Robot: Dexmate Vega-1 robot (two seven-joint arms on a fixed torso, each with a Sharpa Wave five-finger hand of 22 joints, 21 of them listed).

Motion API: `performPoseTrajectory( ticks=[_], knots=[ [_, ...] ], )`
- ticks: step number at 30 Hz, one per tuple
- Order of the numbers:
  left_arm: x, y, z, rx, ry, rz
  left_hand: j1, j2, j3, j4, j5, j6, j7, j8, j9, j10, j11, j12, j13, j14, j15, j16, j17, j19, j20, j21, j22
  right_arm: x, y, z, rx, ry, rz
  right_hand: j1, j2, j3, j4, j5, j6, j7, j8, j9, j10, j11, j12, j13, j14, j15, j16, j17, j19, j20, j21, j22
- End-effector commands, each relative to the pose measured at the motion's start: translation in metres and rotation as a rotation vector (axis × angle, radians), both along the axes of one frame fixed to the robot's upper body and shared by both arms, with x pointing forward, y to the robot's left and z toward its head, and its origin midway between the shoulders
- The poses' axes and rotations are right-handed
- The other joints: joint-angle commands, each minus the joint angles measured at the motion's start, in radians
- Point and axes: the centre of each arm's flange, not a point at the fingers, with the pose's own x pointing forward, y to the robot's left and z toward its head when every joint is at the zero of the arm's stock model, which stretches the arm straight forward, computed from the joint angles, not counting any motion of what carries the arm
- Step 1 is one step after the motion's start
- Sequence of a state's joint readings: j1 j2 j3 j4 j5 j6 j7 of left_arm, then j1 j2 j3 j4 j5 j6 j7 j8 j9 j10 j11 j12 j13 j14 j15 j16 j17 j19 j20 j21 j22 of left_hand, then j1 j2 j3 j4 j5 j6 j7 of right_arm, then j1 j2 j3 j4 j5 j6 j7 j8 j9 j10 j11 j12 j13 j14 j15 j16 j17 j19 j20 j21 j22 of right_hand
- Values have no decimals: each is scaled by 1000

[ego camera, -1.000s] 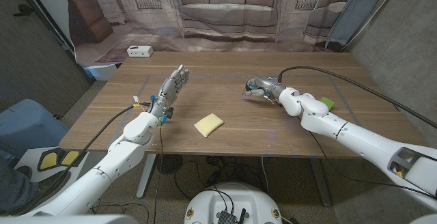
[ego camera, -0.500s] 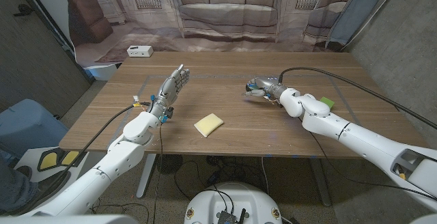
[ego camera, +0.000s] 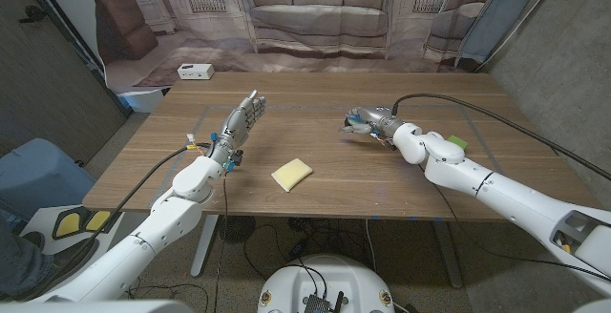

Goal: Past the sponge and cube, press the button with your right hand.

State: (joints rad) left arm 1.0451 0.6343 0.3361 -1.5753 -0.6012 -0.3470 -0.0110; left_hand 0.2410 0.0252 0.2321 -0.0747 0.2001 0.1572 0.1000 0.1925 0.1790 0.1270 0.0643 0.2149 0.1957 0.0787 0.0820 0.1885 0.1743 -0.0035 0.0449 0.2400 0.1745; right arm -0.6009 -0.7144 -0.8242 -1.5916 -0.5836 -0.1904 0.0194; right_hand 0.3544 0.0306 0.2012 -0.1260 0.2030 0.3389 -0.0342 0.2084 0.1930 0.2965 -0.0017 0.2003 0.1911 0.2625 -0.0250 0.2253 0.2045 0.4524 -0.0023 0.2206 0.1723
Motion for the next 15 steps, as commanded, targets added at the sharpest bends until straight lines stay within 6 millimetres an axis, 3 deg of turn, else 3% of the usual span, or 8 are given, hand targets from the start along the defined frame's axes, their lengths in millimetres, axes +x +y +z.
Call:
performPoseTrajectory(
  ticks=[1,15],
  knots=[
    [0,-1,3,4,-5,4,3,9,2,-6,-4,7,0,0,4,7,1,1,3,6,-1,1,4,3,9,-3,3,-3,-6,9,24,-26,0,-7,3,9,-3,-1,-4,0,-5,1,-1,0,-1,3,11,-1,-1,0,-4,2,0,-1],
    [2,-1,3,2,-4,2,2,10,1,-6,-4,7,1,-1,4,6,4,0,3,7,-1,1,4,3,9,-6,3,-9,-10,15,65,-48,14,-7,3,10,-4,-1,-5,-1,-6,2,0,1,-1,3,12,2,-2,0,-3,3,-2,-1]
  ],
)
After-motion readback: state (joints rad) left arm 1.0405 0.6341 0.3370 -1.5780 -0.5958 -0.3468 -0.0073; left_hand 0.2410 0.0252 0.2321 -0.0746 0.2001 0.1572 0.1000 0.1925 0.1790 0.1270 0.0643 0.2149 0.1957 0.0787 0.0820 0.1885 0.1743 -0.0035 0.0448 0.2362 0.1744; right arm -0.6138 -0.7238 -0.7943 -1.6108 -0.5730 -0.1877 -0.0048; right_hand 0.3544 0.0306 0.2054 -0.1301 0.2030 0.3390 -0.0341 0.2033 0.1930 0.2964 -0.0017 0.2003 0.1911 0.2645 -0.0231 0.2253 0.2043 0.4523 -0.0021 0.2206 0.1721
